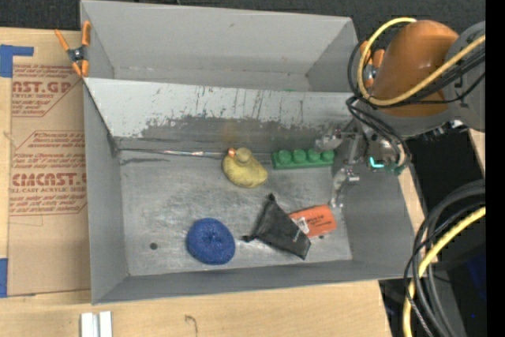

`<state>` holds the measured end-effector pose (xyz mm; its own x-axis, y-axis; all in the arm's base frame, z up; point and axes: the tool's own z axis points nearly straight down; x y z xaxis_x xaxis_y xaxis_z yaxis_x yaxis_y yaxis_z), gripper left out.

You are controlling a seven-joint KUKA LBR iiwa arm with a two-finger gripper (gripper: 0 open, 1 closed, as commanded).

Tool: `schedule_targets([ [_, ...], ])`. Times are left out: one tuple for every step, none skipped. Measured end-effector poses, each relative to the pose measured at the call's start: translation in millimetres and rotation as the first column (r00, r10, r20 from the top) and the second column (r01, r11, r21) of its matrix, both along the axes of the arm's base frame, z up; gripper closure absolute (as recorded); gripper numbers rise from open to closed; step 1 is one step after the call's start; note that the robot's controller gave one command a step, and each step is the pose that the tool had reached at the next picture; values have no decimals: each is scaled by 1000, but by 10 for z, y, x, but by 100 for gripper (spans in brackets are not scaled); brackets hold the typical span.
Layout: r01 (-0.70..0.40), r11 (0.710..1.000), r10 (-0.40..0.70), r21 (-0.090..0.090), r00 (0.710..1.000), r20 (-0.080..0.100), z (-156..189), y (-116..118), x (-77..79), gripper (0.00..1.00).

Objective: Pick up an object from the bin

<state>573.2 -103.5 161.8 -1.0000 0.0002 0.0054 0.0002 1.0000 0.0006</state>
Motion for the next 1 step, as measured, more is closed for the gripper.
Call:
schedule_targets([
  [-1, 1000, 1, -1, 1000, 7, 39, 3, 20, 0],
])
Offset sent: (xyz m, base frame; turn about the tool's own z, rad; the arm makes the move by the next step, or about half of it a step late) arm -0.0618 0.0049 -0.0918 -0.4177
